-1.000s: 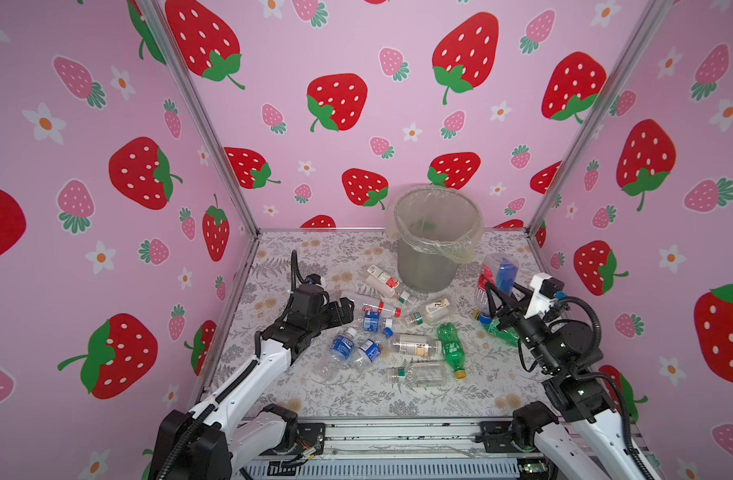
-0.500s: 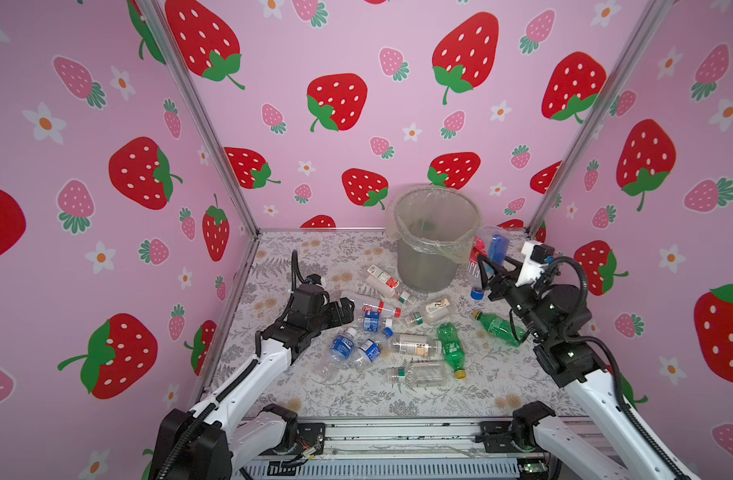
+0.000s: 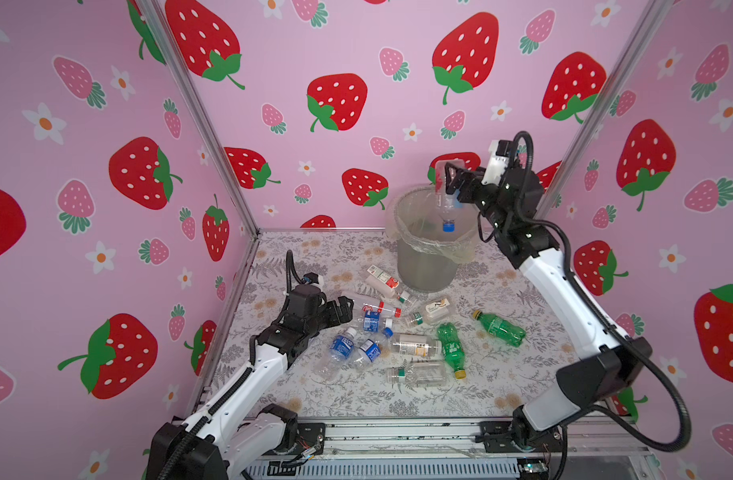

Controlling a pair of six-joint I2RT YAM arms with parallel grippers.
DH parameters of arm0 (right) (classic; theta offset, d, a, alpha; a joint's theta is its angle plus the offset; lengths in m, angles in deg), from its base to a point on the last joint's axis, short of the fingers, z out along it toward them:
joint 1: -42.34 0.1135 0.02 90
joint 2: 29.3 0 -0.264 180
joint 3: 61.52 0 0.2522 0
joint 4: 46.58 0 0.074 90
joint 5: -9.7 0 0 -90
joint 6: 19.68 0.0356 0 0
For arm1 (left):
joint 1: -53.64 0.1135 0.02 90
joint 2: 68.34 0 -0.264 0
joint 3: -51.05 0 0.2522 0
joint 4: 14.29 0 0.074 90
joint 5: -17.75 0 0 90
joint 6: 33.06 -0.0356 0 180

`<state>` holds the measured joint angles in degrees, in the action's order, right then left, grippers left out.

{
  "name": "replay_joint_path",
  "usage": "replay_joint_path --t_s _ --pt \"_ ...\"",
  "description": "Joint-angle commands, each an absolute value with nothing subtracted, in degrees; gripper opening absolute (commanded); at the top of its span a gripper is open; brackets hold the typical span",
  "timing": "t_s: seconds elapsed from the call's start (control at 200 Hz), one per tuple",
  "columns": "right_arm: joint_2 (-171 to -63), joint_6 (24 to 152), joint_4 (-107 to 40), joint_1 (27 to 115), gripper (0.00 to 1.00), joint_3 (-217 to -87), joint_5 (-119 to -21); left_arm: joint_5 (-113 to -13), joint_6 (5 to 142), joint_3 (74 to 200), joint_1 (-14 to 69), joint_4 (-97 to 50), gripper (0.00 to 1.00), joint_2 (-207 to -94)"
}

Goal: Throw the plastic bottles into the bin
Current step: 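Carry the clear bottle over the bin and open the right gripper, then return the right gripper over the pile while the left gripper approaches a blue-labeled bottle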

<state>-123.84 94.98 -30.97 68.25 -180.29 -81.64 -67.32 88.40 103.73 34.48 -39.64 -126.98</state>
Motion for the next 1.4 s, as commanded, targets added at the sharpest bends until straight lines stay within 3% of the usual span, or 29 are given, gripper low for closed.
replay_joint_path --t_s 0.0,0.24,0.795,1.396 --pt "-123.88 96.92 -21.53 67.83 0.99 -181.41 -80.57 -68.03 89.36 103.13 34.3 -40.9 0.99 -125.79" --pt "-109.04 97.99 -30.49 67.83 0.99 -160.65 -82.41 -68.03 89.11 102.57 34.32 -40.7 0.99 -125.3" --pt "-87.88 98.22 -24.82 67.35 0.99 -130.06 -80.88 -65.72 90.18 103.08 34.31 -42.29 0.99 -126.42" --pt "-82.0 98.22 -25.17 67.3 0.99 -112.42 -77.08 -60.42 89.2 107.27 33.96 -49.66 0.99 -130.46"
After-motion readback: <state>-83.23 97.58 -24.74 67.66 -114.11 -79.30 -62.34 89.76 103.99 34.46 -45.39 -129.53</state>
